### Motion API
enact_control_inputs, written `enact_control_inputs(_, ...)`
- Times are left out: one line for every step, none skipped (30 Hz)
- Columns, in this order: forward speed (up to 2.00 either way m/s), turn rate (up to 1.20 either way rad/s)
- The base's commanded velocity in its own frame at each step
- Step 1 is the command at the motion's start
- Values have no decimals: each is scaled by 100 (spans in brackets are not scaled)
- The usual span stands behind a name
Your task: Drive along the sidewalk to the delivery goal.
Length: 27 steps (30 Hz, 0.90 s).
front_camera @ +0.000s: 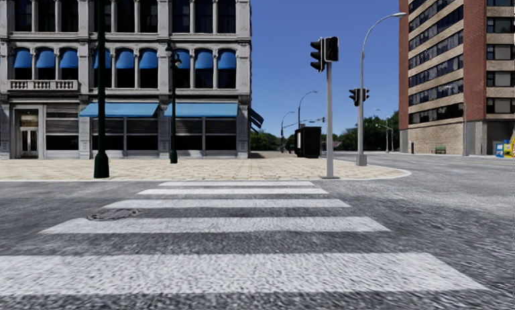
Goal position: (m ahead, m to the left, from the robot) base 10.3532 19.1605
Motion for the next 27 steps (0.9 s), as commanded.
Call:
enact_control_inputs(200,0)
enact_control_inputs(200,0)
enact_control_inputs(200,0)
enact_control_inputs(200,0)
enact_control_inputs(200,0)
enact_control_inputs(200,0)
enact_control_inputs(200,0)
enact_control_inputs(200,0)
enact_control_inputs(200,0)
enact_control_inputs(200,0)
enact_control_inputs(200,0)
enact_control_inputs(200,0)
enact_control_inputs(200,0)
enact_control_inputs(200,0)
enact_control_inputs(200,0)
enact_control_inputs(200,0)
enact_control_inputs(200,0)
enact_control_inputs(200,0)
enact_control_inputs(200,0)
enact_control_inputs(200,0)
enact_control_inputs(200,0)
enact_control_inputs(200,0)
enact_control_inputs(200,0)
enact_control_inputs(200,0)
enact_control_inputs(200,0)
enact_control_inputs(200,0)
enact_control_inputs(200,0)
